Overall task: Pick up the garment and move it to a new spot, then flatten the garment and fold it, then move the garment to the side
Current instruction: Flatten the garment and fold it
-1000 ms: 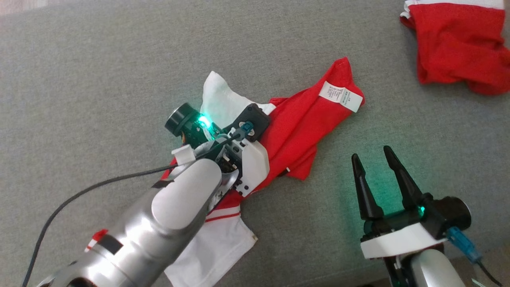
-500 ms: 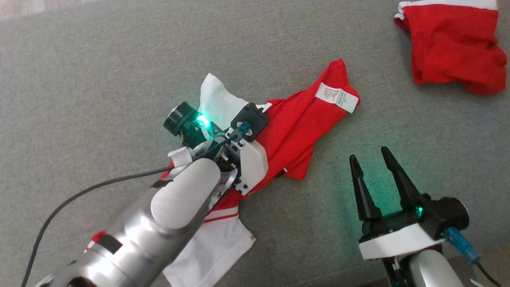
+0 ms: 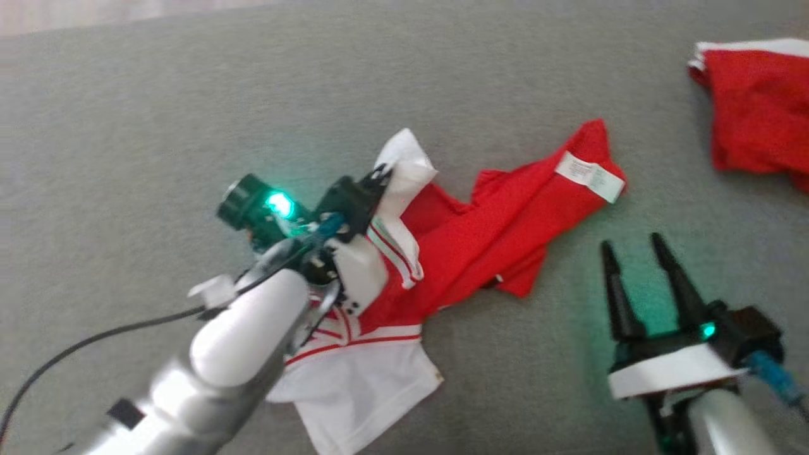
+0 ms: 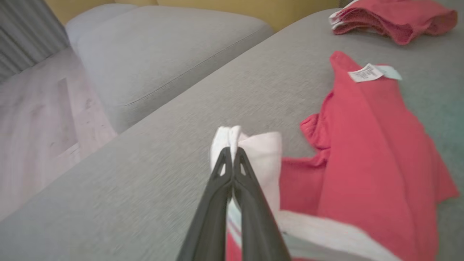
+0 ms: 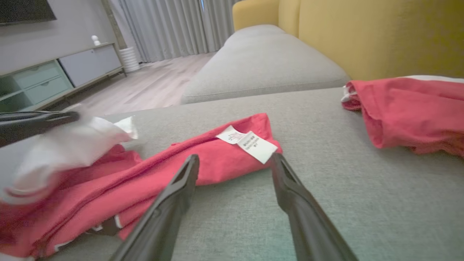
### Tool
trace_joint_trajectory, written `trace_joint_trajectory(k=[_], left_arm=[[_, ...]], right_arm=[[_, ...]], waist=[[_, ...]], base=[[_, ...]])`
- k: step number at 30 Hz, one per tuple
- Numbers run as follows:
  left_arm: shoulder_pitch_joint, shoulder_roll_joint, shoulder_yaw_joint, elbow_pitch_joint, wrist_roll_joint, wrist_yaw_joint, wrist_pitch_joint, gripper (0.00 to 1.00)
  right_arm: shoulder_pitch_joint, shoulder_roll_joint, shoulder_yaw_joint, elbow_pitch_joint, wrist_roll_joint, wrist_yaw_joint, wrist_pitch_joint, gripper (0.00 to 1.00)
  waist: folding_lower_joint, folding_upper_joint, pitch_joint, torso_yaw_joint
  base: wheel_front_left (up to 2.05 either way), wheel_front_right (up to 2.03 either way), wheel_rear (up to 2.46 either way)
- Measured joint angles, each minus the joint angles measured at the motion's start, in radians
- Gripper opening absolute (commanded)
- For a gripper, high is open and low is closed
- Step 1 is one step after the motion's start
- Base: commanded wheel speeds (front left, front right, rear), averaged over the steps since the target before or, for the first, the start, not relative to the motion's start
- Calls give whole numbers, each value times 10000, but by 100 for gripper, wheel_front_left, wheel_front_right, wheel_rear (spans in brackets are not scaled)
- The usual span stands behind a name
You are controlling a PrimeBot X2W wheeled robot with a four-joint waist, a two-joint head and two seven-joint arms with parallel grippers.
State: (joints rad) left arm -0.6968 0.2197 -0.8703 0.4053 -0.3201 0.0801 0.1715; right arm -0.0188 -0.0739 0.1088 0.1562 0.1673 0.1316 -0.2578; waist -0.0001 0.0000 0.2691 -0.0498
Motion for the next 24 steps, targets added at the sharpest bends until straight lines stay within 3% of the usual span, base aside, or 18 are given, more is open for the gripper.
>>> trace_joint_trajectory(k=[3, 11, 17, 24], left_arm=[[139, 537, 190, -591, 0, 144, -148, 0], [142, 1659, 702, -1866, 2, 451, -142, 0], [142, 1783, 790, -2169, 2, 541, -142, 0], [142, 1787, 780, -2199, 2, 608, -144, 0]], right_arm=[[-512, -658, -184, 704, 602, 0, 132, 100], [-3083, -2232, -405, 1720, 2228, 0, 3300, 100], [-3862, -3076, 117, 2345, 3513, 0, 5446, 100], [-4403, -3538, 568, 2938, 4307, 0, 5933, 100]], waist=[[0, 0, -58, 440], [1, 0, 110, 1320], [1, 0, 320, 1776], [2, 0, 542, 2190]], base=[[0, 0, 0], [0, 0, 0], [0, 0, 0], [0, 0, 0]])
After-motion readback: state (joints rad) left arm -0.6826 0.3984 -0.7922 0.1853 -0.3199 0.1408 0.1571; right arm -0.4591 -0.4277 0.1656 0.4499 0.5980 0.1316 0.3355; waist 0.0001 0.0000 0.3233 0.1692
